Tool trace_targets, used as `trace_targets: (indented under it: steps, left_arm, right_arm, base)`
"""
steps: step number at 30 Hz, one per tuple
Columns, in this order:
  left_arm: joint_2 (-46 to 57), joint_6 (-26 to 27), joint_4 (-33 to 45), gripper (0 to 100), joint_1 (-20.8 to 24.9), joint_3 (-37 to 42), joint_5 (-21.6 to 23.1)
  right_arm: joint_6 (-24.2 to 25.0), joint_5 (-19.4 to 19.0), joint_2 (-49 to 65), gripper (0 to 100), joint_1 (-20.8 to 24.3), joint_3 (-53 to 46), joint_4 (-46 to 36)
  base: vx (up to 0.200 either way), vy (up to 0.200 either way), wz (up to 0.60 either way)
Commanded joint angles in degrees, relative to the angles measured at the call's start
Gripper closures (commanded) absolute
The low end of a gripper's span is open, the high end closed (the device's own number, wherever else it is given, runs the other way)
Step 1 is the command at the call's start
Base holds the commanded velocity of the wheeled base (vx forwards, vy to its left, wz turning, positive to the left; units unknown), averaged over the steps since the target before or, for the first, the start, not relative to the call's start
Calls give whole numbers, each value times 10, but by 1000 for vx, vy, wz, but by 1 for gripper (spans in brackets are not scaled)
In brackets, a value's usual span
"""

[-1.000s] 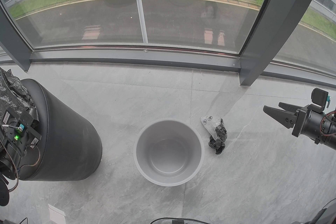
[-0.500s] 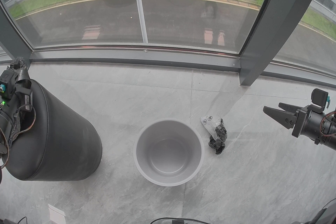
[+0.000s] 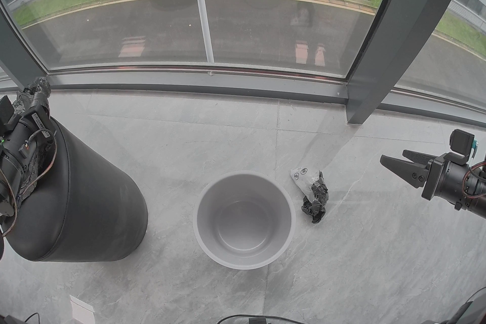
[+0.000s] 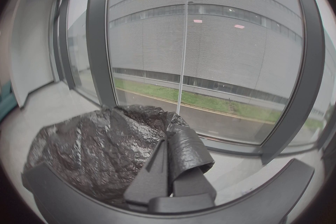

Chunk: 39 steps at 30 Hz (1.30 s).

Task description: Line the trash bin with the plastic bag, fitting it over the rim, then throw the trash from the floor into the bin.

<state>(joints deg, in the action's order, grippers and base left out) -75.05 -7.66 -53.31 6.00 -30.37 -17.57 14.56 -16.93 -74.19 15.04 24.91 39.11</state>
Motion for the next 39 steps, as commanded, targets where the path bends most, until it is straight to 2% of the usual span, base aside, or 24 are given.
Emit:
trace_targets:
  steps: [1, 4, 6, 7, 9, 16, 19, 21, 23, 24, 29, 31, 35, 39]
  left_arm:
    - [-5, -63, 18, 100, 24, -2, 10]
    - [-14, -114, 32, 100, 45, -6, 30]
    - [-16, -119, 34, 100, 47, -7, 32]
    - [-33, -172, 42, 100, 74, -19, 49]
    - [-51, -228, 48, 100, 96, -45, 49]
    - [-69, -359, 116, 100, 147, -110, 66]
    - [-60, -394, 129, 100, 159, -112, 96]
    - [-48, -422, 139, 100, 175, -107, 135]
    - [-45, -432, 145, 100, 184, -106, 149]
    - [-41, -453, 161, 100, 199, -107, 171]
    - [-32, -495, 186, 100, 227, -113, 220]
    - [-27, -511, 186, 100, 231, -112, 236]
    - [-34, -547, 182, 100, 231, -123, 257]
    - [-45, -554, 184, 100, 233, -145, 263]
  right_arm:
    - [2, 1, -15, 0, 2, -2, 0]
    - [2, 1, -37, 0, 3, -12, 23]
    - [2, 1, -40, 0, 3, -14, 27]
    - [2, 1, -64, 0, 2, -30, 65]
    - [2, 1, -87, 0, 2, -43, 101]
    - [1, 1, -131, 0, 2, -74, 187]
    - [2, 1, -131, 0, 7, -82, 203]
    - [6, 2, -128, 0, 21, -89, 216]
    - [9, 3, -126, 0, 25, -93, 222]
    - [16, 3, -123, 0, 37, -97, 239]
    - [28, 13, -123, 0, 58, -106, 270]
    - [31, 27, -126, 0, 74, -102, 271]
    - [43, 97, -150, 0, 120, -87, 272]
    - [86, 175, -199, 0, 175, -64, 295]
  base:
    - [0, 0, 0]
    - [0, 0, 0]
    - [0, 0, 0]
    - [0, 0, 0]
    - [0, 0, 0]
    - [0, 0, 0]
    - [0, 0, 0]
    - [0, 0, 0]
    - [0, 0, 0]
    - [0, 0, 0]
    - [0, 0, 0]
    - [0, 0, 0]
    - [0, 0, 0]
    - [0, 0, 0]
